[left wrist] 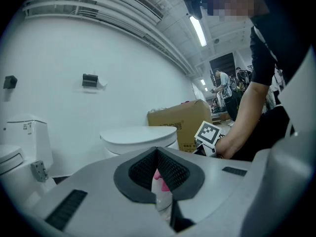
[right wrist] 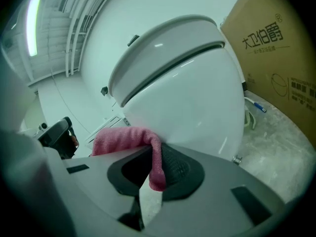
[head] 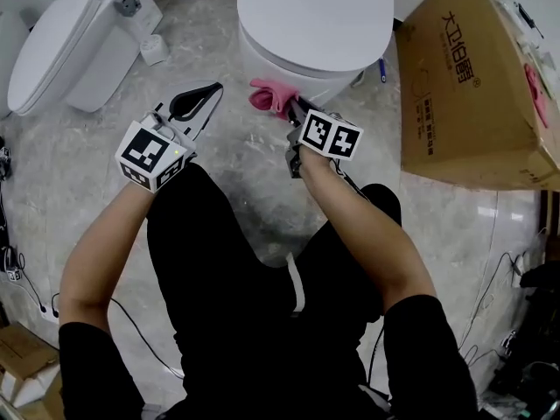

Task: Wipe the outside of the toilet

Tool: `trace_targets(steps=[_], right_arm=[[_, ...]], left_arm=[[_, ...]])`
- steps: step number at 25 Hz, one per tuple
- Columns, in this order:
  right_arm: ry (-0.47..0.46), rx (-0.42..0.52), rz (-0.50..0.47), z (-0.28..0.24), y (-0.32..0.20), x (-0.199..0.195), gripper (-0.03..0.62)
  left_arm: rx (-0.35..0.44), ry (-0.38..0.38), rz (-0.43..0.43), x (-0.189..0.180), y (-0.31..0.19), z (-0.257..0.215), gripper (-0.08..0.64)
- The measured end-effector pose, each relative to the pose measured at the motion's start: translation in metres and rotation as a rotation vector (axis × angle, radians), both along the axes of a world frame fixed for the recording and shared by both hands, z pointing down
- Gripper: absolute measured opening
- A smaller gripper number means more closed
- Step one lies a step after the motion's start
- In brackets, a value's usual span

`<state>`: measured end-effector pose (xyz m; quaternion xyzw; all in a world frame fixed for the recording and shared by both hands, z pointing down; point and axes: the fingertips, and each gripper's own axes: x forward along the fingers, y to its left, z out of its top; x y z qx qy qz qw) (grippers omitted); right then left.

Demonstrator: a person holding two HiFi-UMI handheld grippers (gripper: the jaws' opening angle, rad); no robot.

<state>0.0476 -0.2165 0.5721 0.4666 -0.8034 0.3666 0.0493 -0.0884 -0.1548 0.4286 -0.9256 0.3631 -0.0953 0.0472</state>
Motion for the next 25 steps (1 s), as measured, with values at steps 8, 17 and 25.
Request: trace_targets(steps=[8,17,25], right_arm=[[0.078,-0.001,0.018,-0.006,0.0,0.056,0.066],[0.128,0.019,0.184,-0.01,-0.053,0.159,0.063],[0.134,-0.02,0.265,0.005,-0.087,0.19,0.063]], left_arm=[[-0.038,0.031,-0.046,0.016,-0.01,0.012,0.014],[-0.064,-0.036,0.001,0.04,-0.011,0.028,0.014],[-0.049,-0.057,0.026,0.041,-0.003,0.017,0.014]])
